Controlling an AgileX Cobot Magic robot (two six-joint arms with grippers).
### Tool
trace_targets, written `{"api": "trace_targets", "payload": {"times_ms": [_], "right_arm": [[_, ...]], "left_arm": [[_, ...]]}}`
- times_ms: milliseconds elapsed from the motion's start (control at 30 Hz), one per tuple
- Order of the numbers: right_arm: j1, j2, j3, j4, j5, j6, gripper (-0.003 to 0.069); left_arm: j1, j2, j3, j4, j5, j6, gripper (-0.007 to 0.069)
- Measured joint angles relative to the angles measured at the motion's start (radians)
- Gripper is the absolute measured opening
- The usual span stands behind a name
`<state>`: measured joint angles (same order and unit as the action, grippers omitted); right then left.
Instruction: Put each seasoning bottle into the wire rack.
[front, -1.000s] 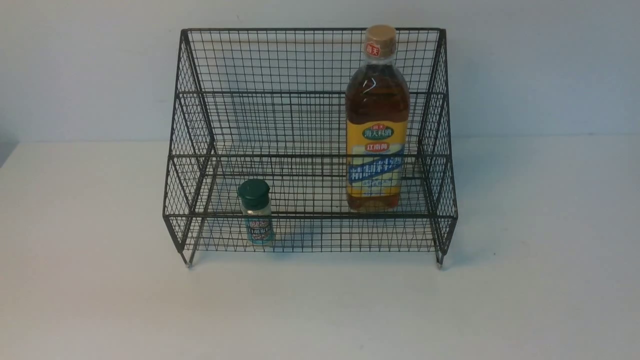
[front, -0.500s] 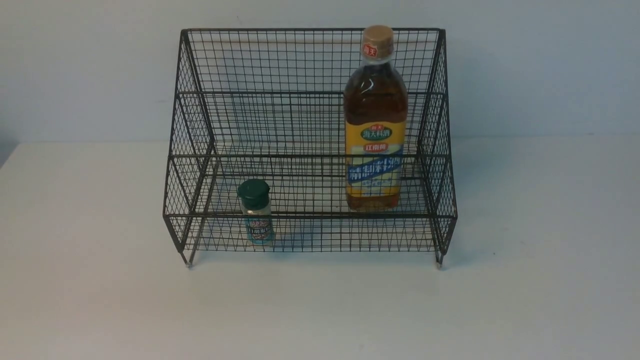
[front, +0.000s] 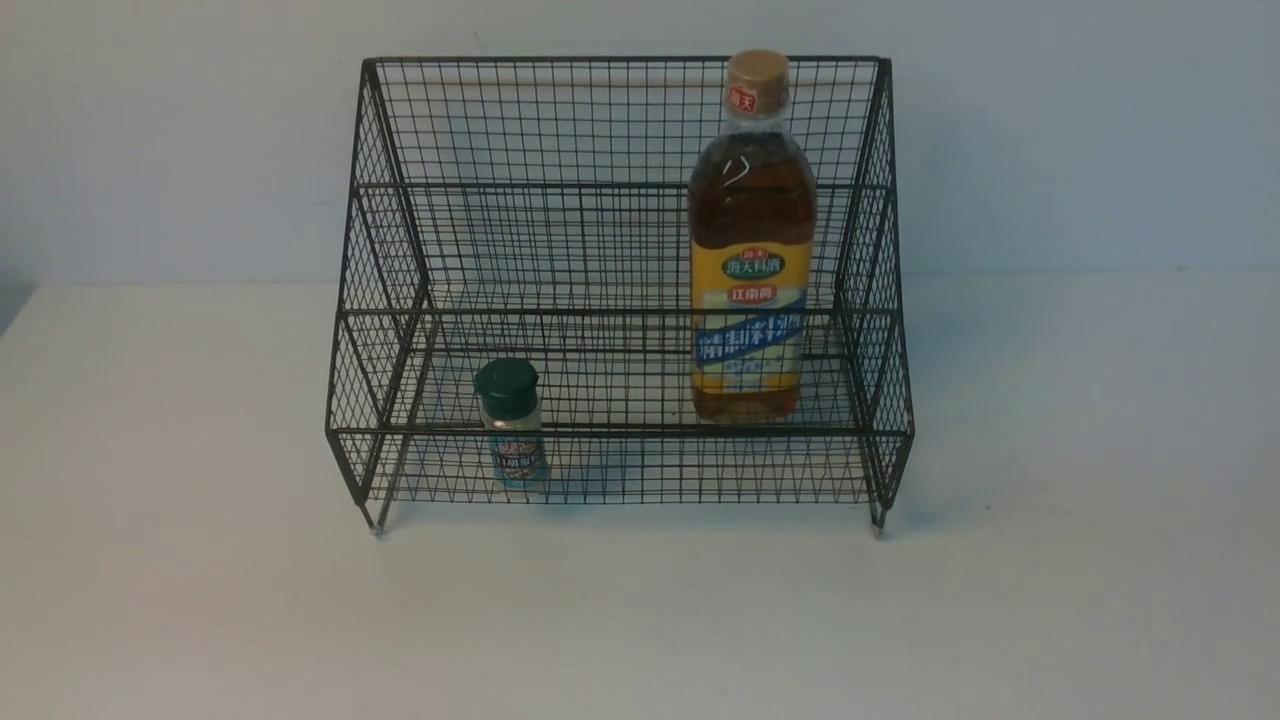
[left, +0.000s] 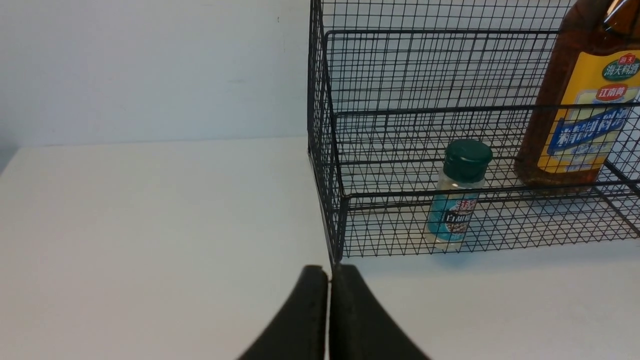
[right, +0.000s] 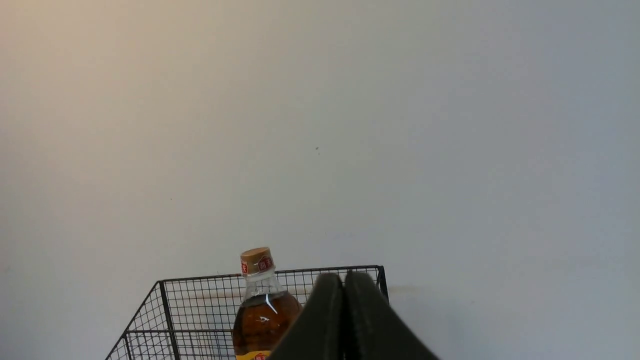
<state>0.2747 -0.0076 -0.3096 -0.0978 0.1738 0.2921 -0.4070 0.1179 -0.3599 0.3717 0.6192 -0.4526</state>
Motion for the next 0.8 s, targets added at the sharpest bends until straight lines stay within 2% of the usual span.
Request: {"api": "trace_targets", "payload": {"times_ms": [800], "right_arm": [[0.0,-0.005,0.012,-0.003,-0.023,-0.002,-0.0015]], "left_arm": [[0.0,0.0,0.0,-0.001,0.004,0.0,-0.0005]]}}
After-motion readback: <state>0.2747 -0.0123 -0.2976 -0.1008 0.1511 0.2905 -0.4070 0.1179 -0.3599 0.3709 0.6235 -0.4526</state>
